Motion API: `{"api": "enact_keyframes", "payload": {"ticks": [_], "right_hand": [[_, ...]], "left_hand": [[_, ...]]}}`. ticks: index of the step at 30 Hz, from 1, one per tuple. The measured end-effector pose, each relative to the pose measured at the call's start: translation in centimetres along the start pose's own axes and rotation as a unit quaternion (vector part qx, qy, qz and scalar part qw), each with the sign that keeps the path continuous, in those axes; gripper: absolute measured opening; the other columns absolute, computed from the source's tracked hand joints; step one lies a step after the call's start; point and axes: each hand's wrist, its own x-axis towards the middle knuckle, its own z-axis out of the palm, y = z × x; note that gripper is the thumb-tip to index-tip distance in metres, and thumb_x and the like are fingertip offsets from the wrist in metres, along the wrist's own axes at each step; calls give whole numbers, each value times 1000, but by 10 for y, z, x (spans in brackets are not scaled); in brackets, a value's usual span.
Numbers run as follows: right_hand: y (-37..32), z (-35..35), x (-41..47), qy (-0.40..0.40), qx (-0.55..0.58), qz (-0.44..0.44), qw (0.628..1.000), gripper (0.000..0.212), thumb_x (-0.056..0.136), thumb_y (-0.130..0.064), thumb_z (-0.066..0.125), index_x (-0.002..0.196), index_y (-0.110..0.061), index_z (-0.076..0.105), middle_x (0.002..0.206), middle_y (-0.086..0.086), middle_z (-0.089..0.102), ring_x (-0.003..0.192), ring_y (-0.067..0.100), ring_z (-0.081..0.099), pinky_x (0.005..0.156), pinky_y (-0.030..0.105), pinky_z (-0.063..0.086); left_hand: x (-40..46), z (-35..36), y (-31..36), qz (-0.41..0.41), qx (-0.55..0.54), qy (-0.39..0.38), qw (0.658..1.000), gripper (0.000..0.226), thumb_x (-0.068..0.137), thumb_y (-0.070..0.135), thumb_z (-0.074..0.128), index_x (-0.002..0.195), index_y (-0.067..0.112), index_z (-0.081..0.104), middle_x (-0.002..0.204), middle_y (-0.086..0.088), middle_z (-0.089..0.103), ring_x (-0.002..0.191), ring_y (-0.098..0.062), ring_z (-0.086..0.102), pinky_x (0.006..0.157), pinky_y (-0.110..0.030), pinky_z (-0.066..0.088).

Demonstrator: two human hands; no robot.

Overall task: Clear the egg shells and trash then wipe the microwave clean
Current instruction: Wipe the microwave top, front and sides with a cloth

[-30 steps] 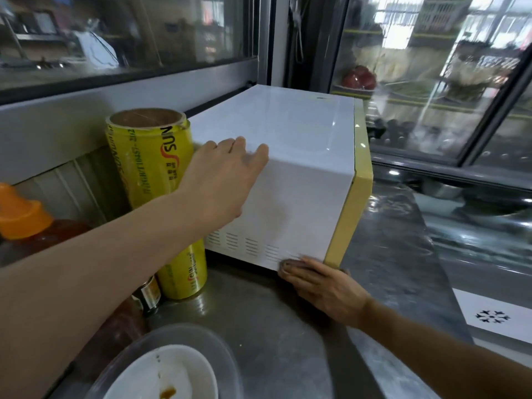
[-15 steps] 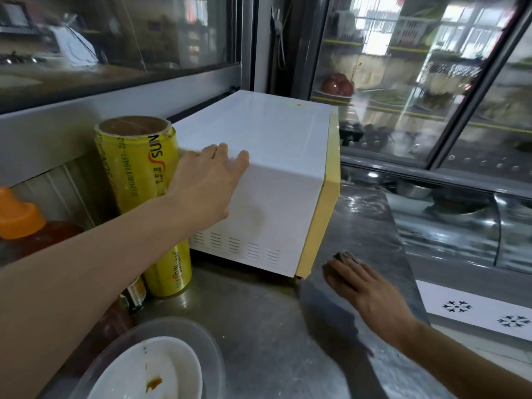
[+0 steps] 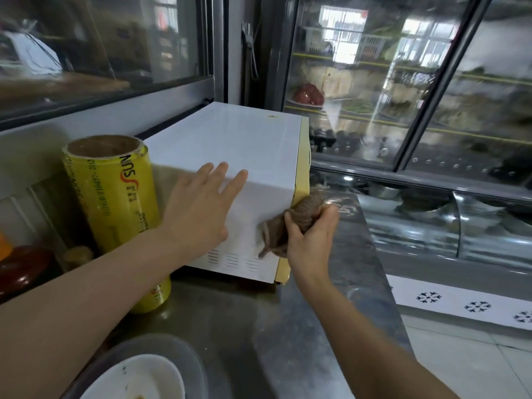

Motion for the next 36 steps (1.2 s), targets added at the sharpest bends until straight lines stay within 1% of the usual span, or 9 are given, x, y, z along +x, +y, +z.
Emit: {"api": "enact_keyframes", "payload": {"ticks": [7,12,15,20,23,27,29,33,36], "right_hand": [[29,3,1,-5,-2,-5,1000,32,82,-4,65,90,-15,35,99,2,37,84,7,42,74,14,42],[66,2,-20,-71,-23,57,996,42,80,-13,70,84,-34,34,107,13,46,97,24,51,83,38,49],[79,1,-28,-93,-51,84,991,44,79,-9,70,84,-34,34,106,14,48,96,26,52,83,40,48],[98,-3,-39,-167,-94,168,967,36,77,-4,57,79,-30,32,98,15,51,74,27,52,54,33,53],[85,-19,-42,-211,-156,206,943,25,84,7,50,87,-13,36,83,10,48,62,24,44,40,16,39],[72,-47,-51,-201,-321,126,917,36,80,-19,69,100,-8,40,107,11,50,86,29,55,67,37,46],[67,-54,-57,-233,-366,107,894,40,82,-31,68,108,-11,44,116,6,42,98,29,54,72,37,46],[85,-53,-75,-350,-464,22,813,55,92,-41,51,139,-19,34,150,10,19,137,33,20,109,41,28],[106,-48,-94,-427,-427,23,797,60,98,-27,39,150,-18,10,158,7,6,145,26,4,118,37,13]], "left_hand": [[-2,12,4,-8,-17,35,999,95,83,40,59,148,24,-9,156,-10,3,144,-30,8,113,-43,21],[-3,16,5,-16,-40,48,998,94,82,34,61,149,24,-4,155,-11,5,143,-32,8,113,-44,21],[-3,17,5,-17,-42,51,998,96,80,33,64,149,24,-2,155,-10,7,143,-32,9,111,-45,24],[-5,14,6,-21,-47,33,998,100,79,36,65,148,26,-7,156,-7,2,144,-29,3,110,-44,26],[-7,8,3,-17,-64,10,998,103,79,38,67,148,27,-8,157,-6,-3,145,-28,0,111,-45,26],[-24,2,8,-31,-103,-27,994,102,79,36,66,149,26,-7,158,-5,-13,146,-26,-4,113,-46,25],[-42,4,15,-32,-115,-44,992,99,80,34,64,150,23,-6,158,-6,-12,146,-25,-2,114,-44,23],[-76,17,20,-34,-111,-84,990,90,85,40,57,150,21,-2,158,-5,-7,145,-22,2,112,-40,23],[-90,28,15,-40,-113,-121,985,84,85,43,57,149,20,8,157,-3,-2,145,-20,4,109,-38,26]]}}
